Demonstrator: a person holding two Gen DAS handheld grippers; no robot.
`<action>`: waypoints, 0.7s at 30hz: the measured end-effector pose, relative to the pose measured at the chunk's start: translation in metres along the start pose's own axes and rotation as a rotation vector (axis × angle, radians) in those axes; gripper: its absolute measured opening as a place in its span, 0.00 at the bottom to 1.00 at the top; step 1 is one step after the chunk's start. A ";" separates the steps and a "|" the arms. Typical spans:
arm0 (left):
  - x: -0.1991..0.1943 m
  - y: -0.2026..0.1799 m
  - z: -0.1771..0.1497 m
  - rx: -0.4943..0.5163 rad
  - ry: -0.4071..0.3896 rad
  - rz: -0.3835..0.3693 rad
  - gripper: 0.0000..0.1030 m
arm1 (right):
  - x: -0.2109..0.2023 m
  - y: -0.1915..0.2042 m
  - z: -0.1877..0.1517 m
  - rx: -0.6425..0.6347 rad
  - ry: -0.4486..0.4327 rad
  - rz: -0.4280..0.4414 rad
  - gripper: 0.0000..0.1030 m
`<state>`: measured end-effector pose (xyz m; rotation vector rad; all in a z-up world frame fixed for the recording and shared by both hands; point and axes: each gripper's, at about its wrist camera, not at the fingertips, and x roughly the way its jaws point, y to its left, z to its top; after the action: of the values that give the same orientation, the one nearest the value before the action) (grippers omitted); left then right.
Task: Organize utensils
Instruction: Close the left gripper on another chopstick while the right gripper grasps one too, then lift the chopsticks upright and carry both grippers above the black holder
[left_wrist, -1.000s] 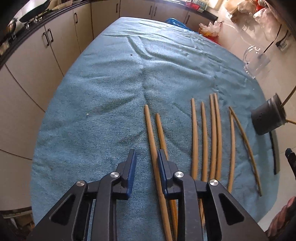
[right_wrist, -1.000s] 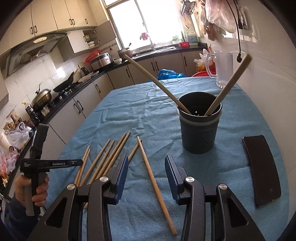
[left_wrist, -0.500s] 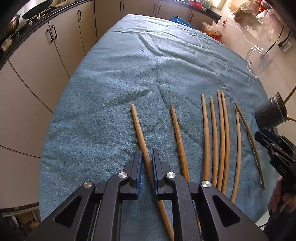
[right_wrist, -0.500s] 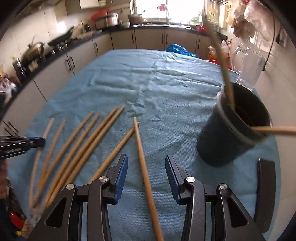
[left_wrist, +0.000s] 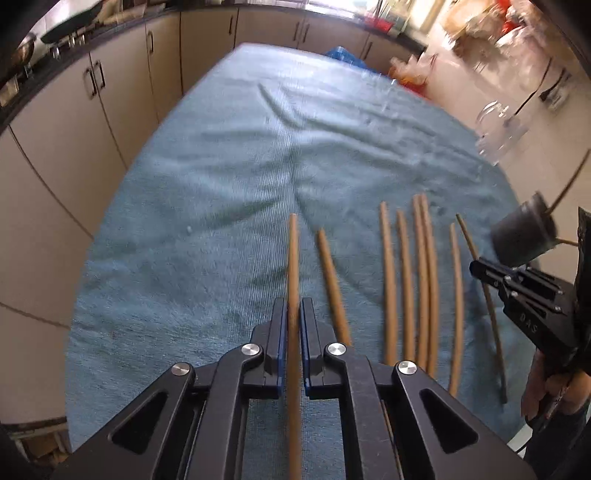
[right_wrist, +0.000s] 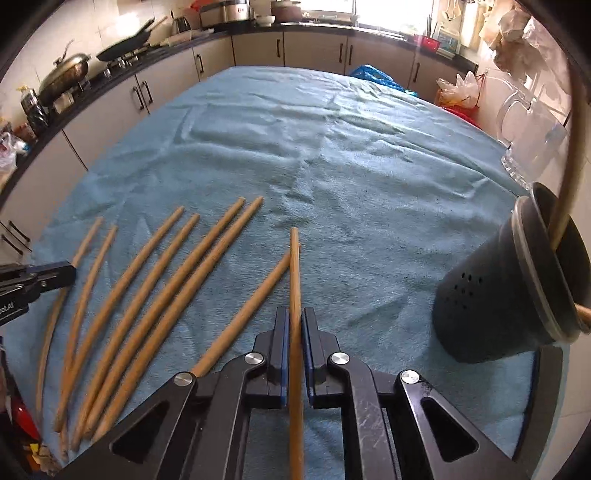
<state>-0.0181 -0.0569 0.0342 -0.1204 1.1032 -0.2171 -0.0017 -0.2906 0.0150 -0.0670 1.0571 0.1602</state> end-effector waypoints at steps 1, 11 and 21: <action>-0.008 0.000 0.001 0.000 -0.028 -0.012 0.06 | -0.005 0.002 -0.001 0.004 -0.020 0.011 0.07; -0.085 -0.013 0.004 0.032 -0.265 -0.083 0.06 | -0.106 0.016 -0.020 0.063 -0.363 0.111 0.08; -0.130 -0.027 0.000 0.061 -0.383 -0.104 0.06 | -0.158 0.012 -0.046 0.125 -0.545 0.168 0.08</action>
<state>-0.0770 -0.0523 0.1532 -0.1574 0.7094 -0.3068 -0.1191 -0.3006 0.1305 0.1716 0.5250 0.2475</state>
